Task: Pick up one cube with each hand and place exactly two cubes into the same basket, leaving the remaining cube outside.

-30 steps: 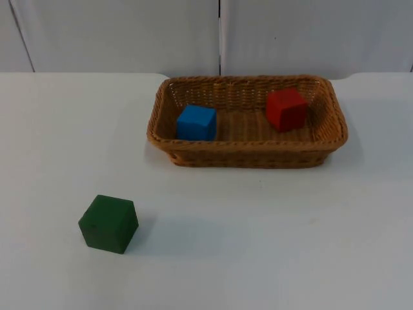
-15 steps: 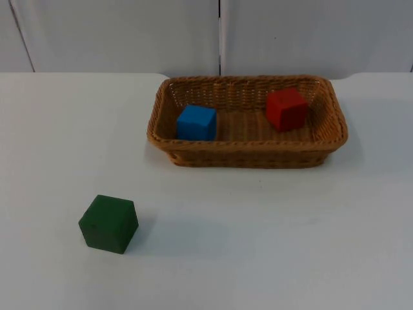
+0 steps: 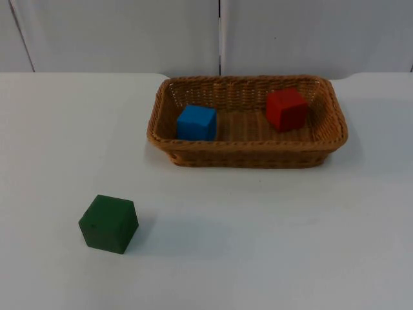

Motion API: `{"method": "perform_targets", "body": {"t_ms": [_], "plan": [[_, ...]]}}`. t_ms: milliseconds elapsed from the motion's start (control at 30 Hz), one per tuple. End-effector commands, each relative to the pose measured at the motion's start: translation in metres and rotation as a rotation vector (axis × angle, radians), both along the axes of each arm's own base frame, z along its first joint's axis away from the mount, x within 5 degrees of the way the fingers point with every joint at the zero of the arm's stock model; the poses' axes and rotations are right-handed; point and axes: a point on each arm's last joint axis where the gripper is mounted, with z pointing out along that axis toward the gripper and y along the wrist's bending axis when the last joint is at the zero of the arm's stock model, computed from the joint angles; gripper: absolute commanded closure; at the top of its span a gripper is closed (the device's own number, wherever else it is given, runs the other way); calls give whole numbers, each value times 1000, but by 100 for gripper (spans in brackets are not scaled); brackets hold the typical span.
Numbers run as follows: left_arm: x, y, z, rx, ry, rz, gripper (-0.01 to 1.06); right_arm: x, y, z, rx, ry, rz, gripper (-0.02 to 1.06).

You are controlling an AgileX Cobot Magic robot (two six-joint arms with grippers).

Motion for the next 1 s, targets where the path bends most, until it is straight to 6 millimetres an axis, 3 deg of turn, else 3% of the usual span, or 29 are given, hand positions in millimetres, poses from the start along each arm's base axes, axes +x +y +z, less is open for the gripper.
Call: {"method": "perform_targets", "body": {"t_ms": [0, 400, 500, 600, 967], "plan": [[0, -1, -1, -11, -2, -8, 19, 0, 0, 0, -10, -10, 4, 26], [0, -1, -1, -11, -2, -8, 16, 0, 0, 0, -7, -10, 3, 24], [0, -1, -1, -11, -2, -8, 1, 0, 0, 0, -7, -10, 3, 8], [0, -1, -1, -11, -2, -8, 0, 0, 0, 0, -7, -10, 3, -1], [0, -1, -1, -11, -2, -8, 0, 0, 0, 0, -7, -10, 3, -1]]}}
